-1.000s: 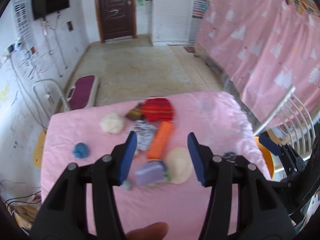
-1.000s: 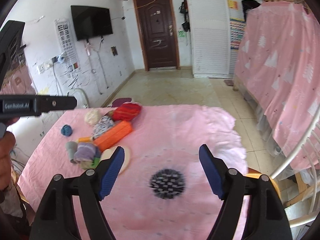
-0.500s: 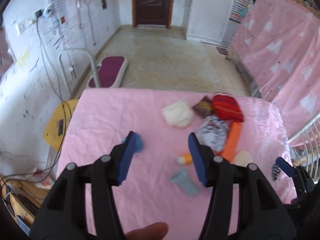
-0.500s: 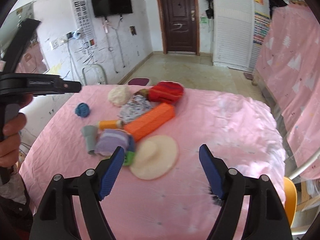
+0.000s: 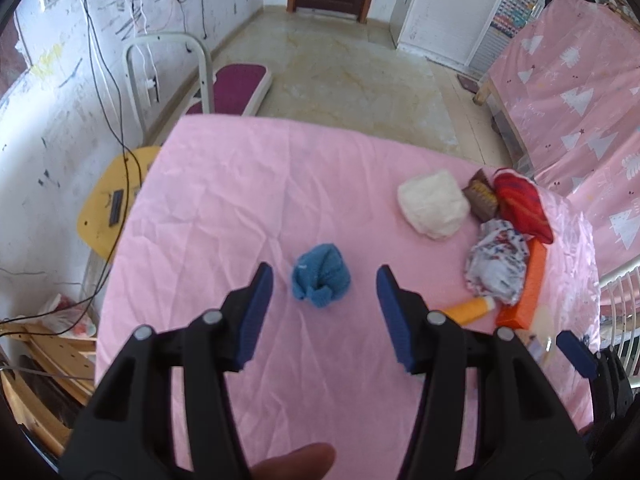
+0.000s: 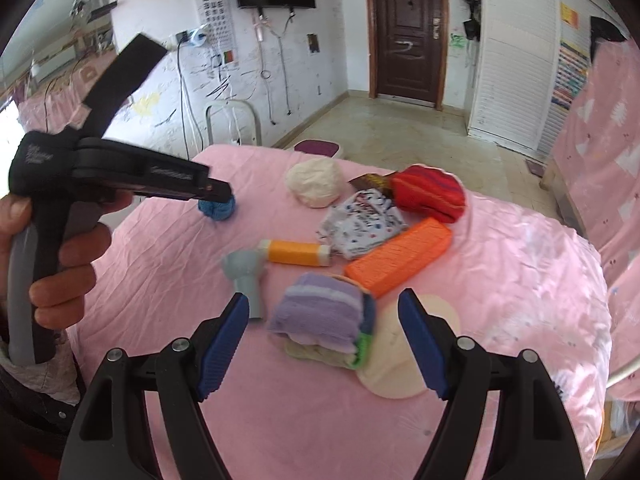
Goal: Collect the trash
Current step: 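Grasp the blue cloth with the left tool while the right tool grasps the lavender sock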
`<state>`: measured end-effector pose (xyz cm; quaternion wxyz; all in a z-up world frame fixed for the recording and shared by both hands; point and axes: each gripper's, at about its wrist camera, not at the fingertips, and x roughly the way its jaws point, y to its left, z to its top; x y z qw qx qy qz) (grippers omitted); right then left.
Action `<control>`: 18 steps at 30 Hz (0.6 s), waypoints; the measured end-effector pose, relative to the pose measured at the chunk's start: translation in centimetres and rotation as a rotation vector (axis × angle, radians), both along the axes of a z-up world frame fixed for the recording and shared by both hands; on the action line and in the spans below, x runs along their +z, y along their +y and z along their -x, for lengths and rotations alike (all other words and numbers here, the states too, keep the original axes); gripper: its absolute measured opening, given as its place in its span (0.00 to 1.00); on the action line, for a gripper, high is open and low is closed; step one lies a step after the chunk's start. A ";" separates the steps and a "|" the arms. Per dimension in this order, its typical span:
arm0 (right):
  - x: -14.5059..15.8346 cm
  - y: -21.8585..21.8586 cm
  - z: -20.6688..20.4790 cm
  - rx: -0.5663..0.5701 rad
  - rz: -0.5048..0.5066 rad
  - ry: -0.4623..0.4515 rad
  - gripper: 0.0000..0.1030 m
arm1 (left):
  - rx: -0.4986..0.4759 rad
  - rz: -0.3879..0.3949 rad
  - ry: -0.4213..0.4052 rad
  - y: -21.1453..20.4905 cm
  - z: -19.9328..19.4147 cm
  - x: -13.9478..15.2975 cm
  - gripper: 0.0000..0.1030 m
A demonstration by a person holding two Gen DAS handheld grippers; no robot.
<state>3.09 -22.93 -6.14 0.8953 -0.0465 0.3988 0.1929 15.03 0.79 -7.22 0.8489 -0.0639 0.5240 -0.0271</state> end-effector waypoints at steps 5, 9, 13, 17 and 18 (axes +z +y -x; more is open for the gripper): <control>-0.8 0.6 -0.6 0.009 0.015 0.027 0.60 | 0.007 -0.008 0.019 0.1 -1.1 -1.0 0.44; -1.5 0.4 -1.2 0.005 0.019 0.056 0.43 | -0.007 -0.012 0.033 0.0 -1.5 -1.6 0.33; -2.1 0.5 -1.3 0.016 0.029 0.064 0.26 | -0.020 -0.028 0.029 -0.5 -1.5 -1.8 0.26; -2.3 0.5 -1.3 0.016 0.028 0.052 0.17 | -0.027 -0.027 0.021 -0.6 -1.3 -1.7 0.25; -2.2 0.4 -1.3 0.015 0.025 0.049 0.16 | -0.027 -0.026 0.021 -0.6 -1.3 -1.6 0.25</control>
